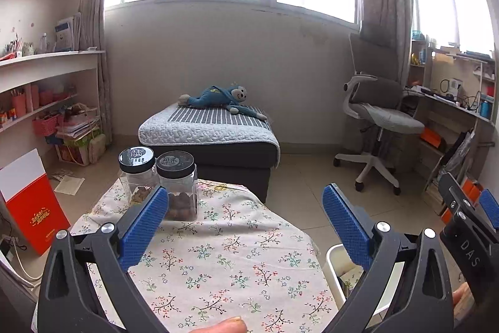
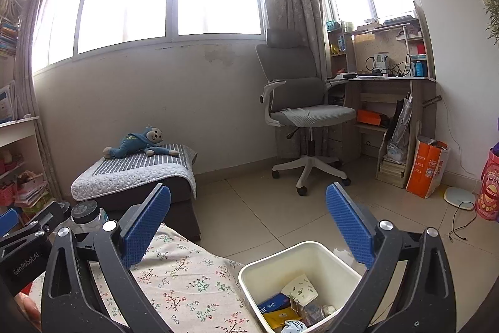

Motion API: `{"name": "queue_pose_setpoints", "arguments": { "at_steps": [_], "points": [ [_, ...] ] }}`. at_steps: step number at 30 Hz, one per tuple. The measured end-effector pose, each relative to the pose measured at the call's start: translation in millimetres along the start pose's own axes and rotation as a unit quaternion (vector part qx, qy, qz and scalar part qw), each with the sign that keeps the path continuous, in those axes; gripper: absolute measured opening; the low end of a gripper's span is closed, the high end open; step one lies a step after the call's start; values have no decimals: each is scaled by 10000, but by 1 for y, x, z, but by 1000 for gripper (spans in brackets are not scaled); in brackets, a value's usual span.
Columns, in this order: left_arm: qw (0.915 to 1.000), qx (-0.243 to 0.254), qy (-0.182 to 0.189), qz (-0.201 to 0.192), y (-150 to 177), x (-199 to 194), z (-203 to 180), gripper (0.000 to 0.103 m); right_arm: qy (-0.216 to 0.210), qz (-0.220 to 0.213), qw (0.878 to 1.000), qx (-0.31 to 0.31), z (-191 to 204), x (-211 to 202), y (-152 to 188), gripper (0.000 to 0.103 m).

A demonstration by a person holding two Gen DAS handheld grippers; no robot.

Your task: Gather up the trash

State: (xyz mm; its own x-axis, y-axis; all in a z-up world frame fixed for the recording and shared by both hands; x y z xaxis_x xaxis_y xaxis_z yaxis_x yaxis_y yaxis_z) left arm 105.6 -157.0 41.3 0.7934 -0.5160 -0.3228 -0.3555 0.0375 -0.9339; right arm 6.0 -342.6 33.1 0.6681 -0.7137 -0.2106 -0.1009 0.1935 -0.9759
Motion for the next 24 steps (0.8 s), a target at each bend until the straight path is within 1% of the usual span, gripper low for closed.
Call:
{"name": "queue_pose_setpoints", "arguments": {
  "at_steps": [4, 11, 24],
  "points": [
    [9999, -47, -85, -57, -3, -5, 9, 96, -99, 18, 9999, -60, 10, -2, 2, 96],
    [9997, -191, -105, -91, -8, -8, 19, 96, -178, -16, 9997, -156, 19, -5, 4, 96],
    [9998, -184, -44, -57, -9, -9, 14, 96, -208, -39, 9997, -146, 17, -5, 3, 96]
  ]
}}
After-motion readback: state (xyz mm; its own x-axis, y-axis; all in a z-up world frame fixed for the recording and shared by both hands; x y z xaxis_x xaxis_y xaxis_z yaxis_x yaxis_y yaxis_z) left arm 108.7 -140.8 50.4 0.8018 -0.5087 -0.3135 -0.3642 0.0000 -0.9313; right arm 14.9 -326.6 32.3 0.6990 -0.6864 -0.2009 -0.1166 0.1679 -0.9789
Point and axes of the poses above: each gripper's, at about its wrist camera, not at the fingertips, and x roughly the way its jaws point, z to its left, y to its underside, the point moved 4 cm from there along x, roughly the way its jaws point, and after that the axes turned 11 degrees about y, right-handed, at the moved point
